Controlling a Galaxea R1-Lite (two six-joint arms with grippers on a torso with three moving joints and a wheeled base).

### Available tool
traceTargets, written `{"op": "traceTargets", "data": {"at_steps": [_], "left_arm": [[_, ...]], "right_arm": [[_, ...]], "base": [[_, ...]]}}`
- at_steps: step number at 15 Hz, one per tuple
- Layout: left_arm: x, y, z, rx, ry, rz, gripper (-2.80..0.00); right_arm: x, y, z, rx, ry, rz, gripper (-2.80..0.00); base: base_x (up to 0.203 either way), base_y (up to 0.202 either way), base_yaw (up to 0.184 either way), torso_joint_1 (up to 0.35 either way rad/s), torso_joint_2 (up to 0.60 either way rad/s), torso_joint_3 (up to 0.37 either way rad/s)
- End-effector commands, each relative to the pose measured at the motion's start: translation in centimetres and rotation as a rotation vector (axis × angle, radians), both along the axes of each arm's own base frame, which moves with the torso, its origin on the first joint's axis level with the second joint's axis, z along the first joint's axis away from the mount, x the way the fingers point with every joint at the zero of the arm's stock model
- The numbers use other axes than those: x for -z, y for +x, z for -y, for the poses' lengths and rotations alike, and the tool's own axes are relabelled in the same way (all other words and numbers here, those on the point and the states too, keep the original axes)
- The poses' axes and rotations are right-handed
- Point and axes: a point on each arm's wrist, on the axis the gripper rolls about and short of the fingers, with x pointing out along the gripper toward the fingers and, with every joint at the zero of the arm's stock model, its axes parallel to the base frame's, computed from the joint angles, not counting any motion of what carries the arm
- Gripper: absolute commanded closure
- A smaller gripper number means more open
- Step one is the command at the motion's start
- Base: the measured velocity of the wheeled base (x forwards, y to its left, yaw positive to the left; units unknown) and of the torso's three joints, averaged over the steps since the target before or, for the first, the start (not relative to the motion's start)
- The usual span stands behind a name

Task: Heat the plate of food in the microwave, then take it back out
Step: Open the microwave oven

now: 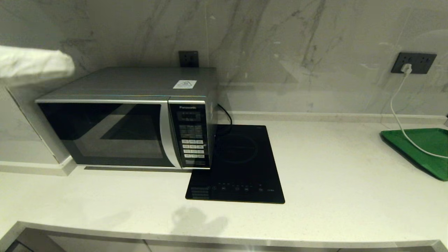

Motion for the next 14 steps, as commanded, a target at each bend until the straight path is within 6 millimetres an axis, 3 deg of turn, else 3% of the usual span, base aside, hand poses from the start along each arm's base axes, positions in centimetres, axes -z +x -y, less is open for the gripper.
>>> {"op": "traceTargets", "data": {"at_steps": [1,3,5,7,10,11,14], "left_arm": [[-2.1,5.8,0.5,0.0,-0.008,-0.029,0.0],[-1.7,9.8,-2.3,-0.071,-0.019,-0.084,0.0],[0.1,12.9,-6.3,-0.076,-0.049,-0.152,0.0],[4.0,15.6,-10.0,0.032,-0.092,-0.211,0.0],[9.8,17.5,-11.3,0.073,-0.042,-0.222,0.0],[11.2,17.5,-11.5,0.08,-0.04,-0.237,-2.8],[13.0,16.7,-11.3,0.104,-0.048,-0.251,-2.8]], "right_arm": [[0.0,0.0,0.0,0.0,0.001,-0.003,0.0],[0.0,0.0,0.0,0.0,0.001,-0.001,0.0],[0.0,0.0,0.0,0.0,0.001,-0.001,0.0],[0.0,0.0,0.0,0.0,0.001,-0.002,0.0],[0.0,0.0,0.0,0.0,0.001,-0.001,0.0],[0.0,0.0,0.0,0.0,0.001,-0.001,0.0],[0.0,0.0,0.0,0.0,0.001,-0.001,0.0]], "base": [[0.0,0.0,0.0,0.0,0.0,0.0],[0.0,0.0,0.0,0.0,0.0,0.0],[0.0,0.0,0.0,0.0,0.0,0.0],[0.0,0.0,0.0,0.0,0.0,0.0],[0.0,0.0,0.0,0.0,0.0,0.0],[0.0,0.0,0.0,0.0,0.0,0.0],[0.0,0.0,0.0,0.0,0.0,0.0]]}}
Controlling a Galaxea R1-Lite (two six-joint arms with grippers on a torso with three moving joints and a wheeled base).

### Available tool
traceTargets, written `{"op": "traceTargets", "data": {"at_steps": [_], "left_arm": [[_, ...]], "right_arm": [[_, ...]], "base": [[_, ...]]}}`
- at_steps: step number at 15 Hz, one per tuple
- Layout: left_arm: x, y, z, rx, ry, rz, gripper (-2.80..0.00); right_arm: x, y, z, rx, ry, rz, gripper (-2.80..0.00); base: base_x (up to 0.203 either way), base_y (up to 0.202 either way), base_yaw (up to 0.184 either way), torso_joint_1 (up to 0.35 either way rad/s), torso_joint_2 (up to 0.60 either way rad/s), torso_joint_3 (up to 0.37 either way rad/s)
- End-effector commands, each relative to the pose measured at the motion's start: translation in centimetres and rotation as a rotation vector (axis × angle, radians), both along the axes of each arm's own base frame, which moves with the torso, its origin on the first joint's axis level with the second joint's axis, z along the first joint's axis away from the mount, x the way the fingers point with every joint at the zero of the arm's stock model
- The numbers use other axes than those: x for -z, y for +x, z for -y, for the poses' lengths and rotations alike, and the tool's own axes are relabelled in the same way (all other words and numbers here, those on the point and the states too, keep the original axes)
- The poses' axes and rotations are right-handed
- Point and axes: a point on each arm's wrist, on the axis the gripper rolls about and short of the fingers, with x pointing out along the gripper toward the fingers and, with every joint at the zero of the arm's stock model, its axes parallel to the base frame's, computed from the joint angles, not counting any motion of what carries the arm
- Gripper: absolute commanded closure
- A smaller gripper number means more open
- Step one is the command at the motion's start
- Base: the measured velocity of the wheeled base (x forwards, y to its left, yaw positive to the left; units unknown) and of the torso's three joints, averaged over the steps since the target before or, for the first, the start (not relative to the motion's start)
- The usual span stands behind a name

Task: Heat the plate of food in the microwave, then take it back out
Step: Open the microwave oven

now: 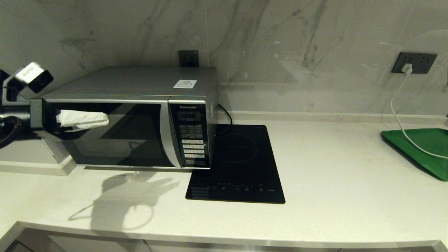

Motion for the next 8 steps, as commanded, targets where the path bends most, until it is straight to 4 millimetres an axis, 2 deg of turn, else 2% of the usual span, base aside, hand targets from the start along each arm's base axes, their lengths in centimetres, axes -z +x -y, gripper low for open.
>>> {"op": "traceTargets", "data": {"at_steps": [1,3,4,8], "left_arm": [[0.8,-0.8,0.3,0.023,-0.024,-0.009,-2.8],[0.3,-1.7,1.0,0.045,-0.023,0.011,-2.8],[0.7,-1.6,1.2,0.053,-0.028,-0.004,-2.8],[4.9,0.7,0.6,0.086,-0.055,0.002,-2.8]], "right_arm": [[0.0,0.0,0.0,-0.001,0.0,-0.002,0.0],[0.0,0.0,0.0,-0.001,0.0,-0.001,0.0],[0.0,0.0,0.0,-0.001,0.0,-0.003,0.0],[0.0,0.0,0.0,-0.001,0.0,-0.003,0.0]], "base": [[0.0,0.0,0.0,0.0,0.0,0.0],[0.0,0.0,0.0,0.0,0.0,0.0],[0.0,0.0,0.0,0.0,0.0,0.0],[0.0,0.0,0.0,0.0,0.0,0.0]]}}
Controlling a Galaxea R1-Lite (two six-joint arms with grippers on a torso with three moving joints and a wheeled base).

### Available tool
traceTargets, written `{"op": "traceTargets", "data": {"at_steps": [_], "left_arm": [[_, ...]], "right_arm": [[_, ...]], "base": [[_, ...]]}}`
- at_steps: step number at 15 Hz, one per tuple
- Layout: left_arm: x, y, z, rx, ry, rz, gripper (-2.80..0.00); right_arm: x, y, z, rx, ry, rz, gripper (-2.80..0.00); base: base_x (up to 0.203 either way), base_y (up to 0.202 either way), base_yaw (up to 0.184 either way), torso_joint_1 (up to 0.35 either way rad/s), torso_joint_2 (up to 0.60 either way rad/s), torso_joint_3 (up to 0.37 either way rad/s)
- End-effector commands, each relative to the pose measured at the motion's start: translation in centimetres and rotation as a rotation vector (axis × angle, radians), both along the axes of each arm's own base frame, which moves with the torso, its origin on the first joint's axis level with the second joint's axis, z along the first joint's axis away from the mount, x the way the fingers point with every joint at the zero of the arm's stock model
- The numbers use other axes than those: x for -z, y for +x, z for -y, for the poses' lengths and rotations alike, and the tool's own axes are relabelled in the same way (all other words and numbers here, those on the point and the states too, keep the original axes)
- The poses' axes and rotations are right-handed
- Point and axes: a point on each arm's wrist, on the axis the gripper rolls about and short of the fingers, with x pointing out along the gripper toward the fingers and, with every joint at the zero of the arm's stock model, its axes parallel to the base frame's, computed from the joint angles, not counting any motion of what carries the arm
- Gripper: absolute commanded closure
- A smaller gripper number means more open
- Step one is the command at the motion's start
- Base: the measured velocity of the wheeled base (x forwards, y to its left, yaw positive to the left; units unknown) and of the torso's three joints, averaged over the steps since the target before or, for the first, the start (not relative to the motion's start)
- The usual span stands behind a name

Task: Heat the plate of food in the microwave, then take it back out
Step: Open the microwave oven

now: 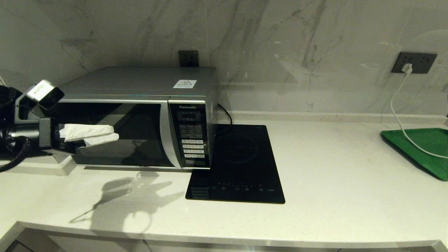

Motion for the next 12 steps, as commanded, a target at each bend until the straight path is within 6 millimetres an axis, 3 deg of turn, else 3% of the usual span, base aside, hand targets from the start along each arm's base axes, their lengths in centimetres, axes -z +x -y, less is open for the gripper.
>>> {"op": "traceTargets", "data": {"at_steps": [1,6,12], "left_arm": [[2.7,1.2,-0.2,0.024,-0.009,0.024,-2.8],[4.1,2.5,-0.1,0.038,-0.006,0.022,-2.8],[7.1,5.7,0.6,0.089,-0.003,0.034,-2.8]], "right_arm": [[0.0,0.0,0.0,0.0,0.0,-0.002,0.0],[0.0,0.0,0.0,0.0,0.0,-0.002,0.0],[0.0,0.0,0.0,0.0,0.0,-0.003,0.0]], "base": [[0.0,0.0,0.0,0.0,0.0,0.0],[0.0,0.0,0.0,0.0,0.0,0.0],[0.0,0.0,0.0,0.0,0.0,0.0]]}}
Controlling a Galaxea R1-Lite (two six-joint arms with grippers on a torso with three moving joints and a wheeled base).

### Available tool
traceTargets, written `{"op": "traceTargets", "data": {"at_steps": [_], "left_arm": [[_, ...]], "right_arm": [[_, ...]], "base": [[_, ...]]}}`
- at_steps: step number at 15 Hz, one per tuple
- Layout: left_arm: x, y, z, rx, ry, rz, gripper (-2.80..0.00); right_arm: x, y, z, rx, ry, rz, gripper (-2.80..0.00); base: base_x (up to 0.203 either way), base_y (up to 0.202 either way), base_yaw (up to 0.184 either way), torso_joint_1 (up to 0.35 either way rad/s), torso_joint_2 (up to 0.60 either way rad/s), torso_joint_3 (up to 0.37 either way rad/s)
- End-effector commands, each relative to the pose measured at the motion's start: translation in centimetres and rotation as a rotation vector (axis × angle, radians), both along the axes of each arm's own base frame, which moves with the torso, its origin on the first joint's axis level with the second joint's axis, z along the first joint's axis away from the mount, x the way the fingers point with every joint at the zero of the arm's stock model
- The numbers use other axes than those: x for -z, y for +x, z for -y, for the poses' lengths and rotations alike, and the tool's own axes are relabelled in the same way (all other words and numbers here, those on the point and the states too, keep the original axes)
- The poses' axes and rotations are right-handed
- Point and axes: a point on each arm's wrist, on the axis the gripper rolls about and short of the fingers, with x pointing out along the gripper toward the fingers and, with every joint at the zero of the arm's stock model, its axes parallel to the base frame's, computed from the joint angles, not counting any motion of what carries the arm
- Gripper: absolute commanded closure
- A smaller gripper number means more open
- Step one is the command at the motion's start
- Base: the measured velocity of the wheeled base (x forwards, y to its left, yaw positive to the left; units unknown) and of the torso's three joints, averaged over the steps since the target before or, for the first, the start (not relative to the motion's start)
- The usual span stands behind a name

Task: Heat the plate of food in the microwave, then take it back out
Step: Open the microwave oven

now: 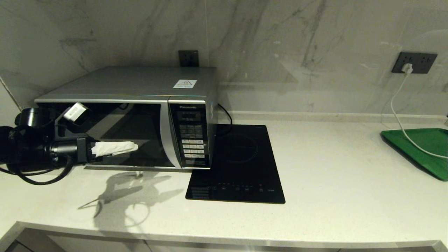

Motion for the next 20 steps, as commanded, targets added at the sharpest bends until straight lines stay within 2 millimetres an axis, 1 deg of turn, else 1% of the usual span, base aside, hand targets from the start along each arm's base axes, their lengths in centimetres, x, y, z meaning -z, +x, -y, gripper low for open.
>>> {"op": "traceTargets", "data": {"at_steps": [1,8,13,16,18,20], "left_arm": [[1.4,1.3,0.3,0.023,-0.006,-0.005,-2.8],[3.7,4.3,2.1,0.08,0.014,0.05,-2.8],[3.8,6.1,3.4,0.103,0.04,0.114,-2.8],[3.6,6.4,4.1,0.117,0.048,0.127,-2.8],[3.5,6.5,5.2,0.119,0.076,0.147,-2.8],[3.2,6.3,5.5,0.131,0.081,0.177,-2.8]], "right_arm": [[0.0,0.0,0.0,0.0,0.001,-0.002,0.0],[0.0,0.0,0.0,0.0,0.001,-0.002,0.0],[0.0,0.0,0.0,0.0,0.001,-0.003,0.0],[0.0,0.0,0.0,0.0,0.001,-0.003,0.0],[0.0,0.0,0.0,0.0,0.001,-0.001,0.0],[0.0,0.0,0.0,0.0,0.001,-0.002,0.0]], "base": [[0.0,0.0,0.0,0.0,0.0,0.0],[0.0,0.0,0.0,0.0,0.0,0.0],[0.0,0.0,0.0,0.0,0.0,0.0],[0.0,0.0,0.0,0.0,0.0,0.0],[0.0,0.0,0.0,0.0,0.0,0.0],[0.0,0.0,0.0,0.0,0.0,0.0]]}}
